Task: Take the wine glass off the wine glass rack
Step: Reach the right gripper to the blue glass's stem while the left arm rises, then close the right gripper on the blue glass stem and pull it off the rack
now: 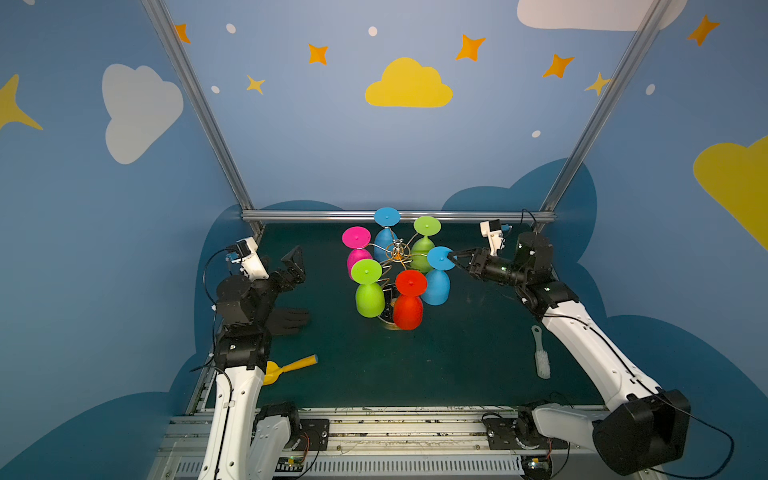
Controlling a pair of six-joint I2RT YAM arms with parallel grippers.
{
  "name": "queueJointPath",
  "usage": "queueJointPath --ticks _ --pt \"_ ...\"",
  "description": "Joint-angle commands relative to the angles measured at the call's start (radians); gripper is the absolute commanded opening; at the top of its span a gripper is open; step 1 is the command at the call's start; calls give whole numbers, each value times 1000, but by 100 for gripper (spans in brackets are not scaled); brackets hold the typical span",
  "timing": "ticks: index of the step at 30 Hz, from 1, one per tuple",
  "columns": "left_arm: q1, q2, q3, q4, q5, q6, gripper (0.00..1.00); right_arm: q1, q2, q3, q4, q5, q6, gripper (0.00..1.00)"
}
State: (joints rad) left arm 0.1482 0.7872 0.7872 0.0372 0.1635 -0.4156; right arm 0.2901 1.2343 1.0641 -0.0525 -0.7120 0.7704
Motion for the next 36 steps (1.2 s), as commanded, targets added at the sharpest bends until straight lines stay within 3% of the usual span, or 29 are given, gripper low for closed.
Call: queueJointPath --ticks 1,11,23,36 --pt "6 -7 -10 -2 11 -5 100 1 3 35 29 -16 5 18" --pt "8 -5 -11 -2 15 -11 100 -2 -9 45 39 -41 34 0" --pt "9 -6 -14 1 17 -20 100 5 -18 71 84 -46 81 0" --pt "10 -12 -17 4 19 -25 100 74 60 170 55 20 31 0"
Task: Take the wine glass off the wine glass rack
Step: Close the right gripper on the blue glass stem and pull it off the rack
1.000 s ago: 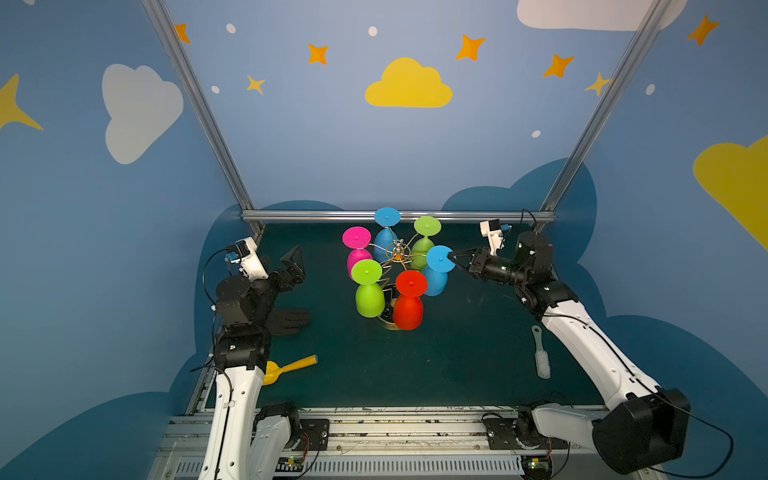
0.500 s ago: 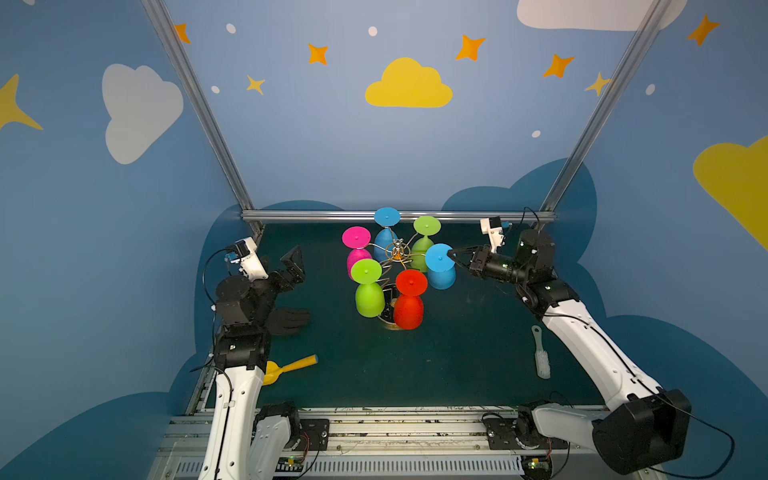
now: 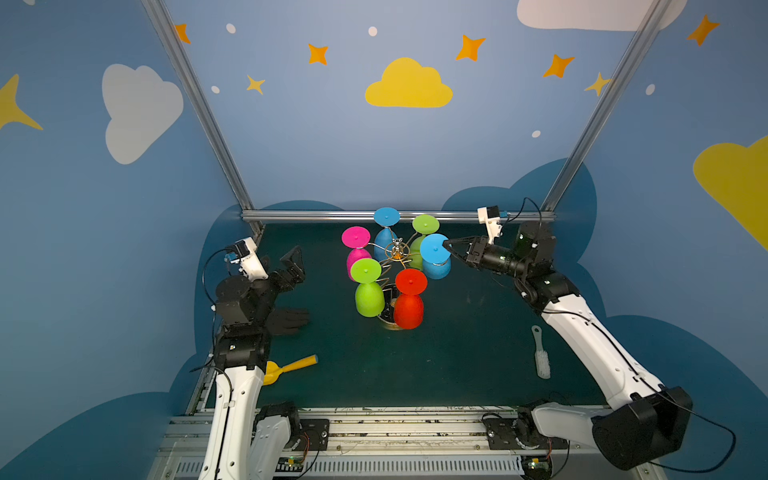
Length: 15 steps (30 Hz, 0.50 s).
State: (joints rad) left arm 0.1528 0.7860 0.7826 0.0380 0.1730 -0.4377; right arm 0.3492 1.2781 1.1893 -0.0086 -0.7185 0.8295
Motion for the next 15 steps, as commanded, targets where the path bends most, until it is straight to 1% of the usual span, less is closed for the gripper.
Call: queueJointPath --ticks 1,7,15 --pt "5 -12 -12 3 10 -4 100 20 22 53 5 31 -35 0" --pt "5 -14 -13 3 11 -6 100 52 55 78 -16 45 -53 0" --pt "5 -17 -14 7 8 -8 100 79 56 79 -74 58 -77 0"
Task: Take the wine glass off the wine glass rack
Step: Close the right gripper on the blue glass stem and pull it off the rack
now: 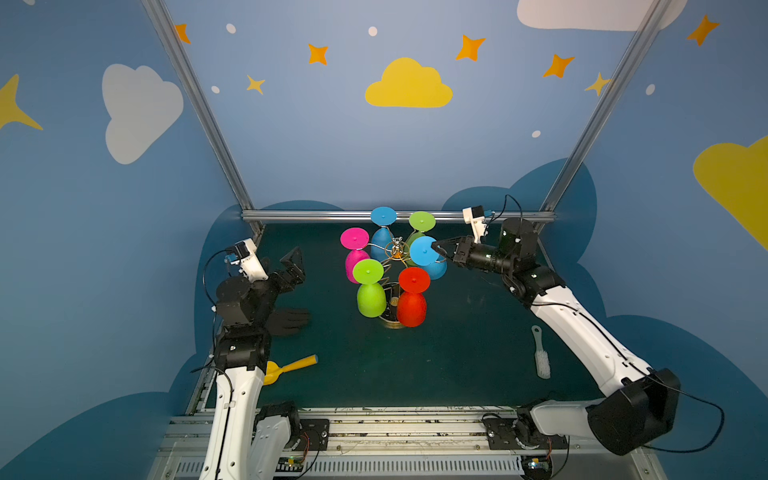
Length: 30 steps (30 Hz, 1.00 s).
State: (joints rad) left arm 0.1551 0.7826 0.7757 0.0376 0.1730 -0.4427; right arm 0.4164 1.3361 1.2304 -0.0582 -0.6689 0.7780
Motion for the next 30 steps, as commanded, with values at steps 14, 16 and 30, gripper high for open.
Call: queueJointPath --ticks 14,16,30 --pt "7 -19 -12 7 -9 -9 100 11 -109 -76 -48 63 -9 0" --pt "7 -23 -12 3 -23 -10 100 7 -129 -96 -45 71 -4 0" --pt "17 -45 -13 19 -46 -40 100 -143 -369 -245 -117 137 -44 0"
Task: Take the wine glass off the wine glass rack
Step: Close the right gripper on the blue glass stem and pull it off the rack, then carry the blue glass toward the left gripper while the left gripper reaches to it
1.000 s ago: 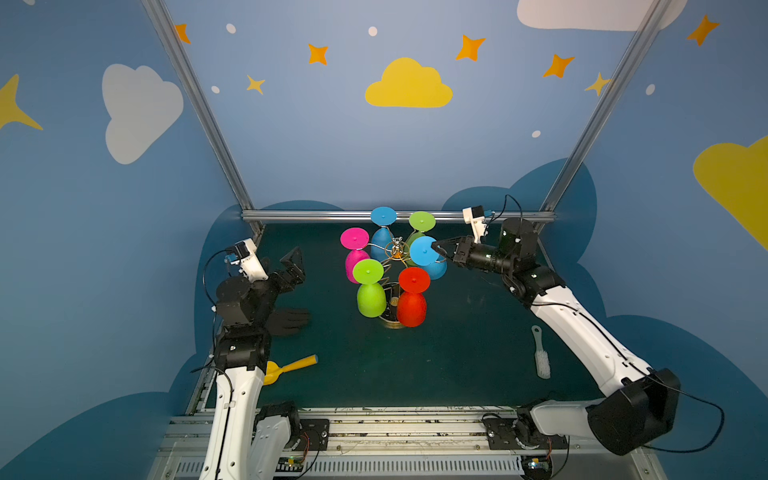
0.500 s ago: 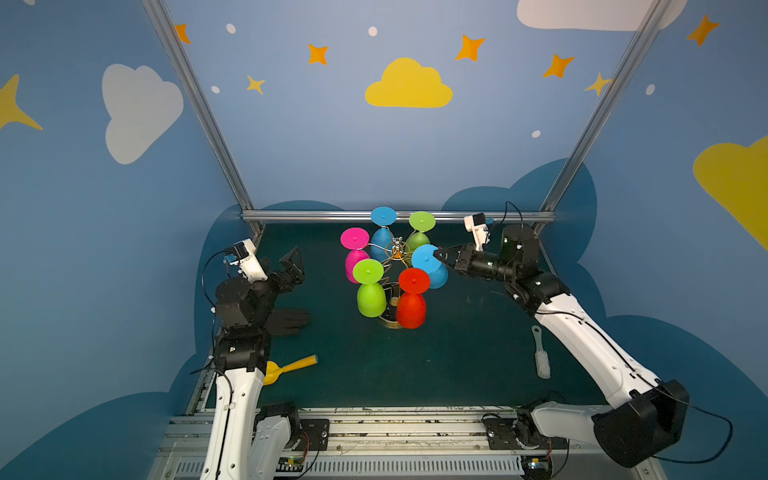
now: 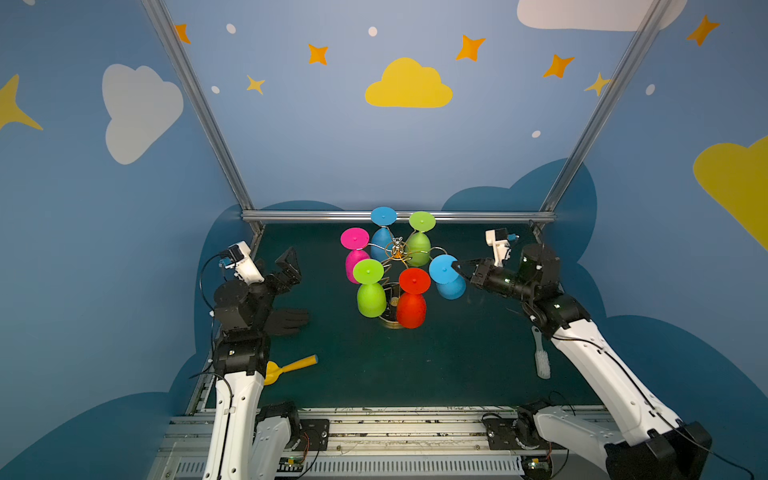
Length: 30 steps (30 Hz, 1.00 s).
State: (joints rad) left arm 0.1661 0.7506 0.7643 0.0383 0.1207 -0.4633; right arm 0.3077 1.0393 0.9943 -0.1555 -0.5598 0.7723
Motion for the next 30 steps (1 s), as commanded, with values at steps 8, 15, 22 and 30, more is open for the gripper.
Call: queueJointPath --ticks 8,15,22,30 --pt "3 129 130 160 414 -179 94 -79 -214 74 -133 141 -233 0" --pt "-137 341 347 249 779 -221 88 -73 -143 220 -105 106 -330 0" --pt "-345 445 472 224 789 -111 83 23 -15 368 -60 21 -404 0" --pt "-502 592 584 277 810 -84 78 135 61 395 37 -17 -379 0"
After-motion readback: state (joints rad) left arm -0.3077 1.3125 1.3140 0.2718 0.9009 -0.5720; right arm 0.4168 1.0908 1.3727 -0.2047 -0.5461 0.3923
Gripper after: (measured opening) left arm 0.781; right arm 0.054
